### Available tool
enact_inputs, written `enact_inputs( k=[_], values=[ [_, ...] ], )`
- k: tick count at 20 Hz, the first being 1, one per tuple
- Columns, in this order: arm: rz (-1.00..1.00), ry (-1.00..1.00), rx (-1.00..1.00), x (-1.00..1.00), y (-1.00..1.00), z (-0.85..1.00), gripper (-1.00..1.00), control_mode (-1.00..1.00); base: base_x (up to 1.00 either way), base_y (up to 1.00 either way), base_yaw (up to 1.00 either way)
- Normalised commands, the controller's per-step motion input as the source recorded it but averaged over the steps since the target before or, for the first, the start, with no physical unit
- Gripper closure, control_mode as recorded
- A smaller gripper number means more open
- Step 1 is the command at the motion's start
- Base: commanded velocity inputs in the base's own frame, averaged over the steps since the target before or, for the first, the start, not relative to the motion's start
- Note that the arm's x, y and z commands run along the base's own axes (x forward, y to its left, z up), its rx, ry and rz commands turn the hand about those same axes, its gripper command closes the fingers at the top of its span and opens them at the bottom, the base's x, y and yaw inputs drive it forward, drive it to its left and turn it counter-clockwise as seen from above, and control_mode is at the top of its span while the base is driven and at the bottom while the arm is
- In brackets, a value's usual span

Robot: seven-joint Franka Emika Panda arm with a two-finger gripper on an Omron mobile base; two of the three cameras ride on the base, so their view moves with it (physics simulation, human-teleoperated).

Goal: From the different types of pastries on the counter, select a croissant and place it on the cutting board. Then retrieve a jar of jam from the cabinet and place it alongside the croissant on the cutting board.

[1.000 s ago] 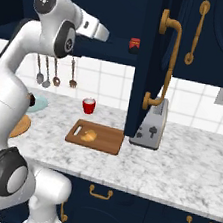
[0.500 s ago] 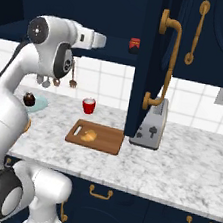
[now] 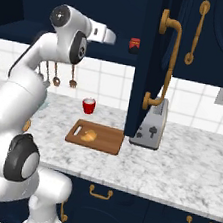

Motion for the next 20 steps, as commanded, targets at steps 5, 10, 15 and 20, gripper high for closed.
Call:
enact_inputs(
  k=[5,10,15,20],
  values=[
    [0.0,0.22,0.0,0.1,-0.03,0.06,-1.0,-1.0,0.0,0.0,0.0],
    [0.0,0.0,0.0,0.0,-0.12,-0.52,-1.0,-1.0,0.0,0.0,0.0],
    [0.0,0.0,0.0,0.21,-0.18,-0.32,-1.0,-1.0,0.0,0.0,0.0],
    [-0.02,-0.1,0.0,0.05,-0.34,-0.03,-1.0,-1.0,0.0,0.0,0.0]
  ],
)
